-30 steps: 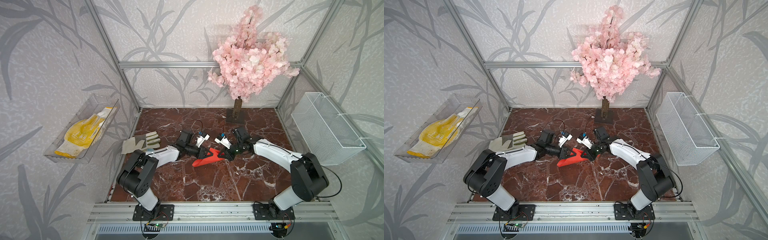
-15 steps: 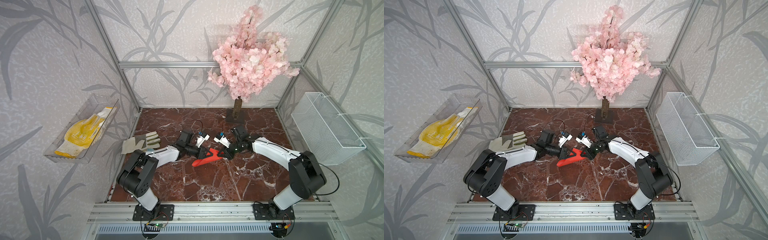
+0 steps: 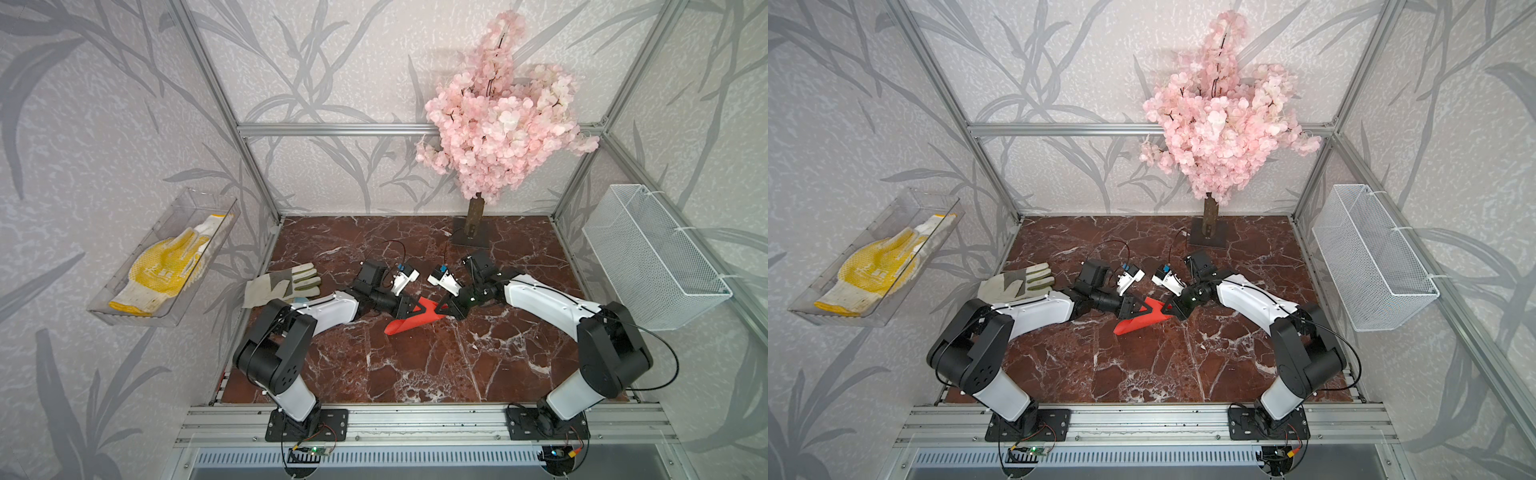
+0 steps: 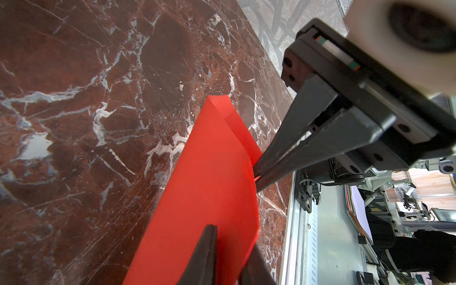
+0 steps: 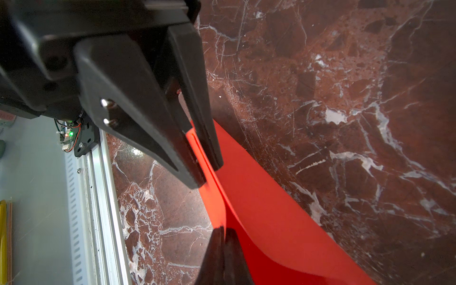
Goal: Fold the square paper diagonally
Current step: Fold the paper at the center of the board.
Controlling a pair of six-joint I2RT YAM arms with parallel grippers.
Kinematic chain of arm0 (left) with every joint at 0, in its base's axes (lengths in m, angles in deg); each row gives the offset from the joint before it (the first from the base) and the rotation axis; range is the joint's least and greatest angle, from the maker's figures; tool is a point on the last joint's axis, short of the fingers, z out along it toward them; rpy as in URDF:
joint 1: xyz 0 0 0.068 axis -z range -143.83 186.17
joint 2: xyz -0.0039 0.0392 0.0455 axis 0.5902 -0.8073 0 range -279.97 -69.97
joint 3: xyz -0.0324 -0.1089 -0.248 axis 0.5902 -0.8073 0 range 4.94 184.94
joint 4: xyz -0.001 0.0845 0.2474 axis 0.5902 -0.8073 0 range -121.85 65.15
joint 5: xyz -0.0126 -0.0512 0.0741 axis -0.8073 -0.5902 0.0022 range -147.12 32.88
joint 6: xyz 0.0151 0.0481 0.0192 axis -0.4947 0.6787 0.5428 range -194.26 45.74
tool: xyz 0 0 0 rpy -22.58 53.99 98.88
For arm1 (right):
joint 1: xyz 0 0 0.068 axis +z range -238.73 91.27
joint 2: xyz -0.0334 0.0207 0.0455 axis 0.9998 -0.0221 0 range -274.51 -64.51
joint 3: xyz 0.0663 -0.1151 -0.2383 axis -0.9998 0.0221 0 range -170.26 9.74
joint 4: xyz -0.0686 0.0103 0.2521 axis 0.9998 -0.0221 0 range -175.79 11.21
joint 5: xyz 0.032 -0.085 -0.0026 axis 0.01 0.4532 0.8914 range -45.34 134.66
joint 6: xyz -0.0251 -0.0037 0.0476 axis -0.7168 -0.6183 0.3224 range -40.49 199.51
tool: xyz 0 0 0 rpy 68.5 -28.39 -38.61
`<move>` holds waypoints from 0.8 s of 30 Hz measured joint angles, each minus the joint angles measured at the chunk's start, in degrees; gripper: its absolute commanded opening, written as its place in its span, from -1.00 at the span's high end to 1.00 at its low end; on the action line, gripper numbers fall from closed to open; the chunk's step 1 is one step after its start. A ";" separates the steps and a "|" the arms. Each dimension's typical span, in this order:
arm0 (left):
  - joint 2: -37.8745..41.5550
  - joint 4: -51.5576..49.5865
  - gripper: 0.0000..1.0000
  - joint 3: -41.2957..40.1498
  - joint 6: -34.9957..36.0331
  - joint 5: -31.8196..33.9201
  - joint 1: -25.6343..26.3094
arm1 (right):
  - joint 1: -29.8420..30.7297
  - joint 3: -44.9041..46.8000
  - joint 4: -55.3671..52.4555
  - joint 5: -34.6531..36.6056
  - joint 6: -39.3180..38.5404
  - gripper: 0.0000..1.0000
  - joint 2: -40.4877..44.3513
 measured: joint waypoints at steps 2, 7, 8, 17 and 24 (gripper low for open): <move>0.00 -0.13 0.61 0.00 0.00 0.00 0.00 | 0.02 0.00 0.00 0.00 -0.02 0.91 0.00; 0.00 -0.24 0.61 0.00 0.02 0.00 0.00 | 0.02 0.00 -0.02 0.00 -0.02 0.91 0.00; 0.00 -0.24 0.61 0.00 0.02 0.00 0.00 | 0.02 0.00 -0.02 0.00 -0.02 0.91 0.00; 0.00 -0.28 0.59 0.04 0.02 0.00 0.00 | 0.02 0.00 0.00 0.00 -0.11 0.91 -0.11; 0.00 -0.37 0.58 0.07 0.02 0.00 0.00 | 0.02 0.00 -0.02 -0.02 -0.17 0.91 -0.15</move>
